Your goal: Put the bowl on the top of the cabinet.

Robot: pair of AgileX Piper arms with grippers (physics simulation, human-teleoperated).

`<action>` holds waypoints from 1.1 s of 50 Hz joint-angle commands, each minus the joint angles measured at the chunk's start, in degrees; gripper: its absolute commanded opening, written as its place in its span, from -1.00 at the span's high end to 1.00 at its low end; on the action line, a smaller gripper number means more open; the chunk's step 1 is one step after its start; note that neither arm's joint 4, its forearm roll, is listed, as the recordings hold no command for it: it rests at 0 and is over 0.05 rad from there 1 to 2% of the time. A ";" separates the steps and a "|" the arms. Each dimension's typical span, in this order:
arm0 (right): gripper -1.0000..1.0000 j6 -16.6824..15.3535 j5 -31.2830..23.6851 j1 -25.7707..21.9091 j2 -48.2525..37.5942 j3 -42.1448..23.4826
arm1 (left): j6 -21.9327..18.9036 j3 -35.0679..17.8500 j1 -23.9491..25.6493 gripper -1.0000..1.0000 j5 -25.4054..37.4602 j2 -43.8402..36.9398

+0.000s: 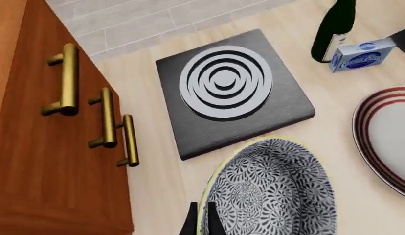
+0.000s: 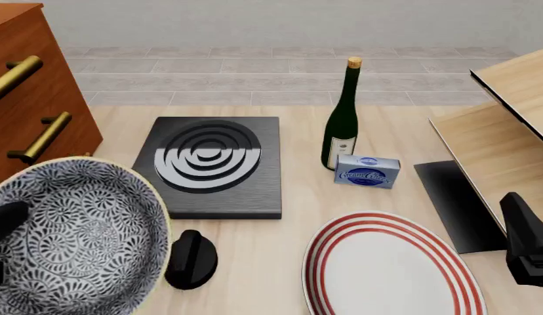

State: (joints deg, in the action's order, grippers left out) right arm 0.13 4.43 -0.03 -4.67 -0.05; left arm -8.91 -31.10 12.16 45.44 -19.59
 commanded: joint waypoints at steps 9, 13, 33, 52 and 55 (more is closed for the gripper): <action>-1.00 0.00 0.00 0.00 -0.01 0.00 | 2.55 -12.32 -5.12 1.00 -1.37 -2.79; -1.00 -0.01 -0.02 0.00 0.03 0.00 | 3.60 -13.90 -6.51 1.00 -1.26 -3.68; -1.00 -0.01 0.00 0.01 -0.01 0.00 | 15.71 -21.89 -14.37 1.00 -3.80 -5.21; -1.00 0.00 0.01 0.00 -0.02 0.00 | 26.09 -23.60 -24.86 1.00 -10.42 -9.05; -1.00 0.00 0.01 0.01 -0.02 0.00 | 27.93 -23.83 -27.73 1.00 -12.22 -11.00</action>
State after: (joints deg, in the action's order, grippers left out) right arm 0.13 4.43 -0.03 -4.67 -0.05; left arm 13.86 -53.92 -9.06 37.49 -27.49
